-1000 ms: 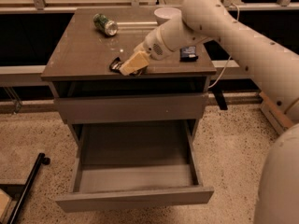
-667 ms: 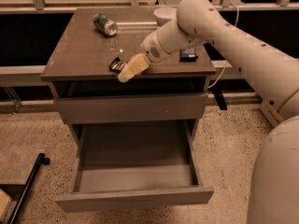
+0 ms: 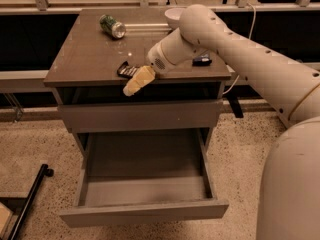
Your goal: Place rxbar chocolate into middle drawer
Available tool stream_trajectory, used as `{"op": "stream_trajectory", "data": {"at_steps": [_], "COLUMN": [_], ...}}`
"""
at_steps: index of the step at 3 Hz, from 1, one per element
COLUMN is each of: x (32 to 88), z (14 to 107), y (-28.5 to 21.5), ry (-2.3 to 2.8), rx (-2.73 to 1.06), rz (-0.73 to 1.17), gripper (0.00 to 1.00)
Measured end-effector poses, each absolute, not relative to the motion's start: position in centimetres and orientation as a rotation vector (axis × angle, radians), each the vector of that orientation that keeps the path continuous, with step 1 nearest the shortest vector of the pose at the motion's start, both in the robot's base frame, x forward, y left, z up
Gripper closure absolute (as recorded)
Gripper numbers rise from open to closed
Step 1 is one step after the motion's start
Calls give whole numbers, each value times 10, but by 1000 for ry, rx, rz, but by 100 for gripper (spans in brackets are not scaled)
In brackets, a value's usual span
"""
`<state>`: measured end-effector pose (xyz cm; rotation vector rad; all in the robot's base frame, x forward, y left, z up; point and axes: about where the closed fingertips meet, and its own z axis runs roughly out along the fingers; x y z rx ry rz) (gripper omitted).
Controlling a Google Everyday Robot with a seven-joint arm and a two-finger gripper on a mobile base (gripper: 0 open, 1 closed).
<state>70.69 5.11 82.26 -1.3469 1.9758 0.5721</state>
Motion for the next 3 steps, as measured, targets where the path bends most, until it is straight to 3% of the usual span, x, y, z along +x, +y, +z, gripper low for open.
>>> {"op": "stream_trajectory", "data": {"at_steps": [3], "x": [704], "z": [827], "y": [45], "ry": [1991], "rx": [-1318], "rz": [511], "gripper": [65]}}
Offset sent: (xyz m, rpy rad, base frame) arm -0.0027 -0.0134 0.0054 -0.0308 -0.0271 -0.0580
